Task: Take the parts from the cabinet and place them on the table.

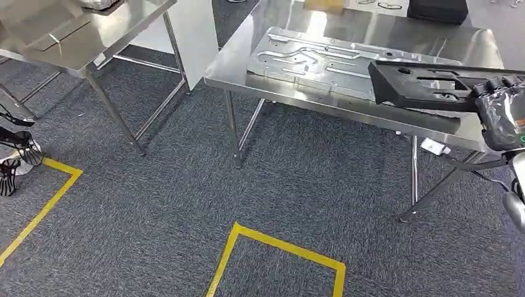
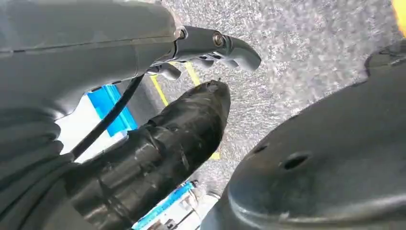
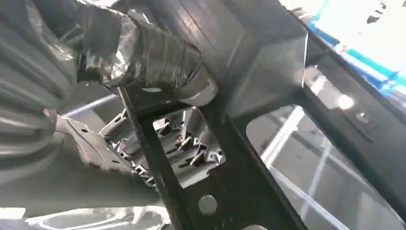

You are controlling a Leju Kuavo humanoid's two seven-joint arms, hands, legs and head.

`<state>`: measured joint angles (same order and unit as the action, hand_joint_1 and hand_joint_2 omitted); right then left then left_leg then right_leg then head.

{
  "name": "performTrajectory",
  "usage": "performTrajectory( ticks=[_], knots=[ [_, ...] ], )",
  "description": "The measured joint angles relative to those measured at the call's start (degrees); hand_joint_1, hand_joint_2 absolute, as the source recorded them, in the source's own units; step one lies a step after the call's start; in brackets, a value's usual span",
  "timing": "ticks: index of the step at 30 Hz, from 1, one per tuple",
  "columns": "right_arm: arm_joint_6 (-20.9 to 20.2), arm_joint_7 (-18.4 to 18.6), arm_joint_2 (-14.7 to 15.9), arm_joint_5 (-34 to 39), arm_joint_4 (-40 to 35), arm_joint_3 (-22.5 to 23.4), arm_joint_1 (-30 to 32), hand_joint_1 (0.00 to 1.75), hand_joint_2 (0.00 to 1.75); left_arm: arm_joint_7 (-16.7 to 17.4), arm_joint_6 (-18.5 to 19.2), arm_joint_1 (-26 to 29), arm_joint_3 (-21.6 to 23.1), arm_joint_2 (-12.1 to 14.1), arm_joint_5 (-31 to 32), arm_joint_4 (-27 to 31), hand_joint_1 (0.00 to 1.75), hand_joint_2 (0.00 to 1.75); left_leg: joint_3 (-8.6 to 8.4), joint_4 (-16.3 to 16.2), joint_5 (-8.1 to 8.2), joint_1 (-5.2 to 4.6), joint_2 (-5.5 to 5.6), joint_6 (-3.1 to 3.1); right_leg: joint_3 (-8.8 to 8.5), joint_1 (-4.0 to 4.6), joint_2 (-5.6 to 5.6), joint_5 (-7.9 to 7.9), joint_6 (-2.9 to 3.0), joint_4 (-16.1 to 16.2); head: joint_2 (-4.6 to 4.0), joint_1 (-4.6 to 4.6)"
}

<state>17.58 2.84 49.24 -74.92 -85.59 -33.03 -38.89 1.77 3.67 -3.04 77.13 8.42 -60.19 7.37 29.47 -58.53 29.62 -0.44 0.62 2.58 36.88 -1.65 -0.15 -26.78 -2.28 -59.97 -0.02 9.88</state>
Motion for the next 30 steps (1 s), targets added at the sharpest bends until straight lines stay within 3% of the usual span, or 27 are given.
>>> performTrajectory(
  ticks=[1,4,5,6,8,9,10,11,12,14,15,16,17,18,20,22,24,25,26,29,30],
  knots=[
    [-0.33,-0.09,0.07,0.0,-0.04,0.2,0.39,1.75,1.75,-0.04,-0.02,-0.12,0.0,0.0,-0.06,0.0,0.0,1.75,0.2,0.1,0.45,-0.07,-0.05,-0.44,-0.42,0.14,0.06,0.77,0.58,-0.57,0.0,0.02],
    [-1.12,-0.11,0.07,0.2,-0.11,1.12,2.02,1.75,1.75,-0.28,0.0,-0.1,0.02,0.2,-0.2,0.0,0.0,1.75,-0.47,-0.18,1.15,-0.16,-0.19,-1.13,-1.42,-0.43,0.33,0.56,1.8,-0.41,0.0,0.07],
    [-1.27,-0.11,0.24,0.35,-0.2,1.6,2.17,1.75,1.75,-0.31,0.0,-0.01,0.04,0.15,-0.33,0.0,0.0,1.75,0.02,-2.11,1.2,-0.01,-0.23,-1.43,-2.1,-0.5,0.23,0.28,2.2,-0.18,0.0,-0.02],
    [-1.34,-0.11,0.29,0.41,-0.2,2.19,2.26,1.75,1.75,-0.35,0.0,-0.02,0.07,0.11,-0.37,0.0,0.0,1.75,2.29,-5.87,2.08,0.17,-0.32,-1.87,-2.56,-0.49,0.26,-0.02,2.46,0.03,0.0,0.15],
    [-1.6,-0.11,0.44,0.5,-0.22,3.0,2.62,1.75,1.75,-0.35,0.0,-0.14,0.13,0.09,-0.44,0.0,0.0,1.75,8.2,-14.32,5.33,0.56,-0.34,-2.49,-3.23,-0.43,0.24,-0.73,2.45,0.15,0.0,0.13],
    [-1.62,-0.13,0.53,0.63,-0.22,3.26,3.03,1.75,1.75,-0.33,0.0,-0.13,0.2,0.09,-0.46,0.0,0.0,1.75,10.53,-17.08,6.43,0.61,-0.35,-2.56,-3.75,-0.4,0.23,-1.22,2.43,0.14,0.0,0.13],
    [-1.62,-0.13,0.59,0.79,-0.24,3.48,3.63,1.75,1.75,-0.33,0.0,-0.09,0.26,0.09,-0.48,0.0,0.0,1.75,11.82,-17.72,6.19,0.61,-0.35,-2.48,-4.45,-0.39,0.24,-1.75,2.41,0.15,0.0,0.13],
    [-1.62,-0.13,0.75,0.96,-0.37,3.7,4.28,1.75,1.75,-0.28,0.0,-0.02,0.37,0.09,-0.48,0.0,0.0,1.75,12.0,-16.0,4.4,0.6,-0.34,-2.19,-5.35,-0.37,0.24,-2.37,2.36,0.16,0.0,0.13],
    [-1.62,-0.13,0.92,1.07,-0.61,3.94,4.84,1.75,1.75,-0.26,0.0,0.12,0.42,0.09,-0.48,0.0,0.0,1.75,11.21,-12.21,1.43,0.57,-0.34,-1.91,-6.3,-0.32,0.25,-3.01,2.28,0.17,0.0,0.13],
    [-1.62,-0.11,1.03,1.07,-0.89,4.48,5.32,1.75,1.75,-0.22,0.0,0.52,0.44,0.11,-0.5,0.0,0.0,1.75,8.87,-2.68,-6.45,0.15,-0.3,-0.62,-7.96,-0.27,0.27,-4.21,2.08,0.51,0.0,0.13],
    [-1.64,-0.11,0.98,1.07,-0.92,4.57,5.51,1.75,1.75,-0.22,-0.02,0.84,0.46,0.31,-0.5,-0.04,0.0,1.75,9.07,-2.6,-6.15,-0.25,-0.25,-0.33,-8.57,-0.15,0.44,-4.58,1.71,0.53,0.0,0.07],
    [-1.64,-0.11,1.21,1.07,-1.05,4.64,5.49,1.75,1.75,-0.2,-0.09,0.61,0.46,0.31,-0.5,-0.02,0.0,1.75,8.76,-1.73,-4.35,-0.46,-0.24,0.02,-8.56,-0.21,0.72,-4.84,1.24,1.02,0.0,0.13],
    [-1.73,-0.18,1.33,1.07,-1.14,4.72,5.85,1.75,1.75,-0.2,-0.09,0.43,0.46,0.22,-0.5,-0.02,0.0,1.75,8.24,-1.38,-5.66,-0.52,0.05,0.28,-9.03,-0.15,0.61,-4.96,0.81,1.47,0.0,0.11],
    [-1.75,-0.24,1.44,1.11,-1.18,4.81,6.13,1.75,1.75,-0.2,-0.09,0.46,0.46,0.2,-0.5,-0.02,0.0,1.75,7.66,-0.89,-5.85,-0.28,0.0,0.38,-9.31,0.04,0.67,-4.2,0.5,0.54,0.0,0.09],
    [-1.75,-0.13,1.88,1.14,-1.27,5.18,6.27,1.75,1.75,-0.2,-0.15,0.46,0.46,0.06,-0.5,-0.02,0.0,1.75,5.71,0.35,-5.86,-0.23,-0.01,0.68,-9.23,-0.35,0.4,-4.63,0.23,-1.07,0.0,0.07],
    [-1.73,-0.11,2.01,1.14,-1.36,5.29,6.16,1.75,1.75,-0.2,-0.15,0.42,0.48,0.02,-0.5,-0.02,0.0,1.75,4.94,0.52,-5.39,-0.23,-0.03,1.39,-5.48,-0.13,0.39,-6.86,0.19,-7.36,0.0,0.07],
    [-1.73,-0.11,2.17,1.14,-1.33,5.4,6.34,1.75,1.75,-0.2,-0.22,0.23,0.46,0.04,-0.5,-0.02,0.0,1.75,4.4,0.49,-4.58,-0.38,0.03,1.61,0.25,-0.01,0.4,-10.71,-0.1,-14.72,0.0,0.07],
    [-1.73,-0.13,2.14,1.14,-1.33,5.4,6.58,1.75,1.75,-0.2,-0.22,0.24,0.46,0.02,-0.52,-0.02,0.0,1.75,4.02,0.45,-4.16,-0.41,0.08,1.62,1.69,-0.02,0.39,-10.69,-0.14,-15.47,0.0,0.07],
    [-1.73,-0.11,2.17,1.18,-1.33,5.4,6.83,1.75,1.75,-0.2,-0.22,0.24,0.46,-0.07,-0.55,-0.02,0.0,1.75,3.47,0.36,-3.69,-0.43,0.15,1.55,2.04,0.0,0.38,-9.21,-0.1,-14.16,0.0,0.07],
    [-0.95,0.78,3.19,0.35,-2.2,5.98,8.73,1.75,1.75,-1.97,-0.33,0.45,0.48,-0.42,-0.9,-0.02,0.0,1.75,1.23,0.15,-1.92,-0.43,0.35,1.25,-1.19,0.02,0.22,1.36,0.43,-1.66,0.0,0.07],
    [-0.98,1.33,3.63,-0.02,-2.88,6.62,9.53,1.75,1.75,-3.39,-0.61,0.49,0.48,-0.59,-0.92,-0.02,0.0,1.75,0.92,-0.11,-1.52,-0.64,0.49,0.92,-1.01,0.46,0.08,0.02,0.69,-0.9,0.0,0.09]
  ],
)
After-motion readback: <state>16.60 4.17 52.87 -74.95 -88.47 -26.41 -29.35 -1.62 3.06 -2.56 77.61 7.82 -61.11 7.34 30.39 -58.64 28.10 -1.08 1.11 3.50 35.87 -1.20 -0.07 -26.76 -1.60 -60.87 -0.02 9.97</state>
